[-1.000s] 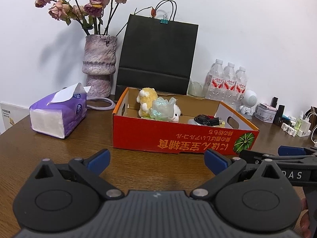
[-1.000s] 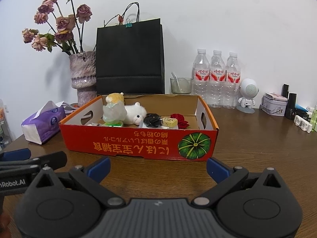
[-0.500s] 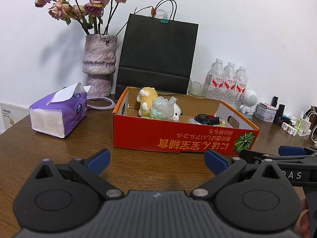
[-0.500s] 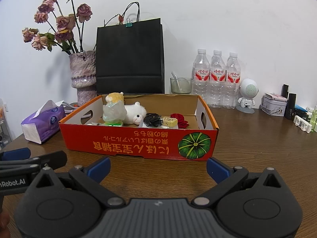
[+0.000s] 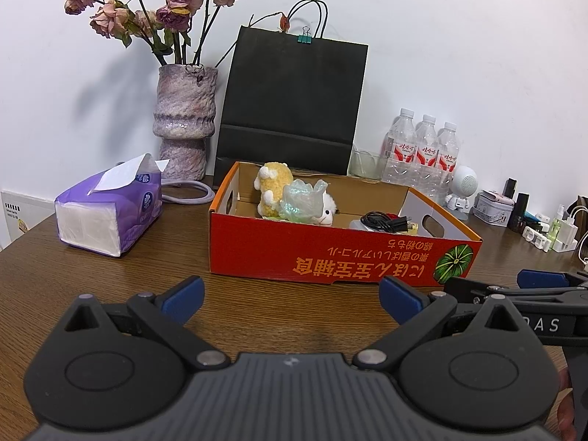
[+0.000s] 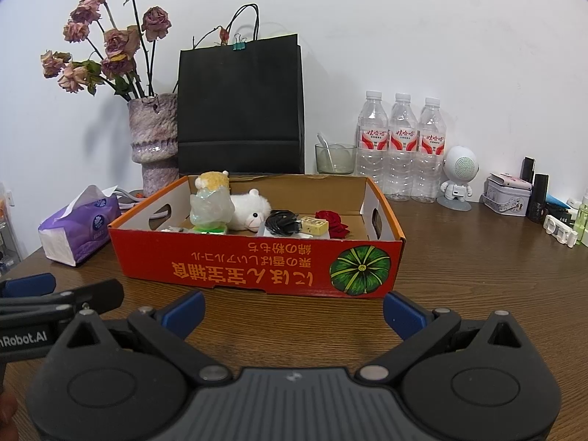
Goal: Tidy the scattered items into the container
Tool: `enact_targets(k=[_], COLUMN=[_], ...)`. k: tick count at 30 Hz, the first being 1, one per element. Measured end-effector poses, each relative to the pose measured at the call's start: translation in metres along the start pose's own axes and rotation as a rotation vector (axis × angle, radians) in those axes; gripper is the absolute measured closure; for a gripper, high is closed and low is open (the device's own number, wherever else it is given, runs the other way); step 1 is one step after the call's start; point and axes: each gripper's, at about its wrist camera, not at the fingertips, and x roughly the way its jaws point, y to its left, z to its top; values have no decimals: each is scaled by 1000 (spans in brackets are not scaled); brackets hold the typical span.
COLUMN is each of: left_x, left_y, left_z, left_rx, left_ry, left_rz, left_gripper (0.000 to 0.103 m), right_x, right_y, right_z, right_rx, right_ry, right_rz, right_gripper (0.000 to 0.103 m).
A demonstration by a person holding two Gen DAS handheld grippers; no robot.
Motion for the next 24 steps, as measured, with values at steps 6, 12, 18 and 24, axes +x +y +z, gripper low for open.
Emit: enact_targets(k=[6, 12, 18, 24], left_x=[-2, -3, -5, -1], left_y=[-2, -3, -5, 4], left_z=[2, 1, 0, -3], left_rx=[14, 29, 43, -20], left_ry=[-6, -19, -47, -14], left_rz=[9, 23, 25, 8], left_gripper=[0, 0, 0, 0], right_x=[0, 0, 0, 0], right_y=[0, 0, 0, 1], right_z=[0, 0, 0, -1], right_rx=[1, 1, 4, -1], right_ry=[-2, -2, -3, 2], right_rz=[0, 1, 2, 6], right_gripper=[0, 0, 0, 0])
